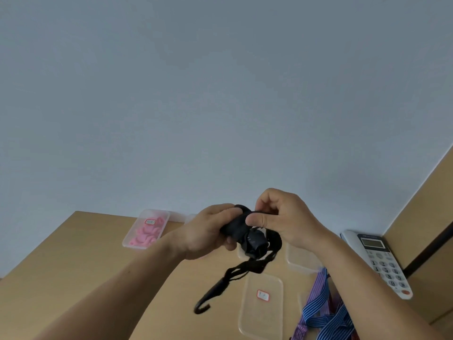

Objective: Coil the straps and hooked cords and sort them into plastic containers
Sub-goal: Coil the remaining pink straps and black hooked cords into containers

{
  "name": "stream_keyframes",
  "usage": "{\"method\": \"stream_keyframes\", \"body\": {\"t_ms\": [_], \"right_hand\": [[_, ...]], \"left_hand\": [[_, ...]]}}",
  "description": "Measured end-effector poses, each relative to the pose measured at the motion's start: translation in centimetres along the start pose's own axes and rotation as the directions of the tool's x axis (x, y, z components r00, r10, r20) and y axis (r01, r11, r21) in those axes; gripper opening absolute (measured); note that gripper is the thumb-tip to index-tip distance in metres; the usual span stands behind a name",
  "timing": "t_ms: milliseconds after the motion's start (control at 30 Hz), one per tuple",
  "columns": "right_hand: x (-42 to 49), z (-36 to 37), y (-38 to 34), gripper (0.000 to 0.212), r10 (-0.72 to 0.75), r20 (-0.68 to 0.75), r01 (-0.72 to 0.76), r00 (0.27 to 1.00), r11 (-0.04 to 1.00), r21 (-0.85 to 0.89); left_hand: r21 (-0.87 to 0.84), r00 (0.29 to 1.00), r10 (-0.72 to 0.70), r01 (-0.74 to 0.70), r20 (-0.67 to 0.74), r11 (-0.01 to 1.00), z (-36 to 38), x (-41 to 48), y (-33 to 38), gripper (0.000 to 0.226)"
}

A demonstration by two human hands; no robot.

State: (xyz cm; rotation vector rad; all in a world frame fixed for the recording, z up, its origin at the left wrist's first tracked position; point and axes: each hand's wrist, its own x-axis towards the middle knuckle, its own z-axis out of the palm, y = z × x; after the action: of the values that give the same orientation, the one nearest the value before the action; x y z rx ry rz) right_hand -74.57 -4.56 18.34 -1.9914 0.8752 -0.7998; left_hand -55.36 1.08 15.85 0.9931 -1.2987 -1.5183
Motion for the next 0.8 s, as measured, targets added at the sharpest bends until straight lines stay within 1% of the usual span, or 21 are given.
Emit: {"method": "stream_keyframes", "body": {"t_ms": [67, 133, 200, 233, 267, 333, 367, 467, 500, 567, 600, 667, 733, 767, 800], "right_hand": [[0.3, 0.2, 0.5, 0.038, 0.008, -0.068, 0.000, 0.998, 0.994, 0.111], [0.3, 0.6, 1.2, 0.031, 0.074, -0.101, -0.046, 0.992, 0.965, 0.259], [-0.1, 1.4, 2.0, 0.024, 0.163, -0.063, -0.123, 0.985, 0.900, 0.418], [-0.4, 2.0, 2.2, 0.024, 0.199, -0.030, -0.162, 0.979, 0.867, 0.471], [-0.7, 2.7, 2.3, 0.029, 0.228, -0.002, -0.196, 0.974, 0.840, 0.507], [-0.9, 4.1, 2.2, 0.035, 0.267, 0.023, -0.238, 0.964, 0.816, 0.527], [-0.9, 4.6, 2.0, 0.035, 0.278, 0.025, -0.253, 0.960, 0.830, 0.497], [-1.0, 4.7, 1.0, 0.023, 0.284, 0.061, -0.289, 0.957, 0.916, 0.279], [-1.1, 4.2, 0.7, 0.026, 0.284, 0.084, -0.296, 0.955, 0.932, 0.211], [-1.2, 3.0, 0.4, 0.026, 0.287, 0.119, -0.298, 0.950, 0.951, 0.080], [-1.2, 2.5, 0.3, 0.022, 0.288, 0.130, -0.291, 0.949, 0.957, 0.004], [-1.3, 1.7, 0.2, 0.016, 0.268, 0.116, -0.251, 0.957, 0.958, -0.139], [-1.4, 1.3, 0.0, 0.004, 0.189, 0.043, -0.170, 0.981, 0.945, -0.278], [-1.3, 1.1, -0.2, 0.004, 0.136, 0.012, -0.123, 0.991, 0.926, -0.356], [-1.3, 0.9, -0.5, 0.010, 0.090, -0.002, -0.082, 0.996, 0.896, -0.436]], "left_hand": [[-0.112, 0.999, 0.035, -0.036, -0.014, 0.993, 0.4, 0.2, 0.1, 0.026], [-0.230, 0.997, 0.064, -0.072, -0.042, 0.971, 0.7, 0.6, 0.6, 0.029], [-0.428, 0.992, 0.105, -0.124, -0.068, 0.895, 0.5, 1.1, 1.4, 0.031], [-0.481, 0.986, 0.135, -0.165, -0.098, 0.861, 0.4, 1.4, 1.8, 0.029], [-0.479, 0.978, 0.159, -0.205, -0.136, 0.854, 0.2, 1.7, 2.0, 0.026], [-0.385, 0.957, 0.215, -0.277, -0.195, 0.880, 0.0, 2.4, 1.8, 0.023], [-0.343, 0.949, 0.226, -0.292, -0.219, 0.893, -0.1, 2.6, 1.6, 0.025], [-0.131, 0.931, 0.280, -0.316, -0.234, 0.940, -0.6, 3.0, 0.5, 0.026], [-0.058, 0.922, 0.295, -0.319, -0.253, 0.946, -0.8, 3.1, 0.1, 0.028], [0.083, 0.888, 0.300, -0.290, -0.348, 0.953, -1.3, 3.0, -0.7, 0.034], [0.181, 0.867, 0.322, -0.271, -0.381, 0.945, -1.5, 2.9, -1.0, 0.031], [0.396, 0.830, 0.384, -0.219, -0.405, 0.892, -2.0, 2.7, -1.3, 0.021], [0.566, 0.808, 0.450, -0.181, -0.380, 0.804, -2.3, 2.6, -1.6, 0.023], [0.626, 0.808, 0.476, -0.178, -0.347, 0.759, -2.4, 2.5, -1.7, 0.026], [0.675, 0.814, 0.494, -0.181, -0.305, 0.716, -2.3, 2.5, -1.8, 0.027]]}}
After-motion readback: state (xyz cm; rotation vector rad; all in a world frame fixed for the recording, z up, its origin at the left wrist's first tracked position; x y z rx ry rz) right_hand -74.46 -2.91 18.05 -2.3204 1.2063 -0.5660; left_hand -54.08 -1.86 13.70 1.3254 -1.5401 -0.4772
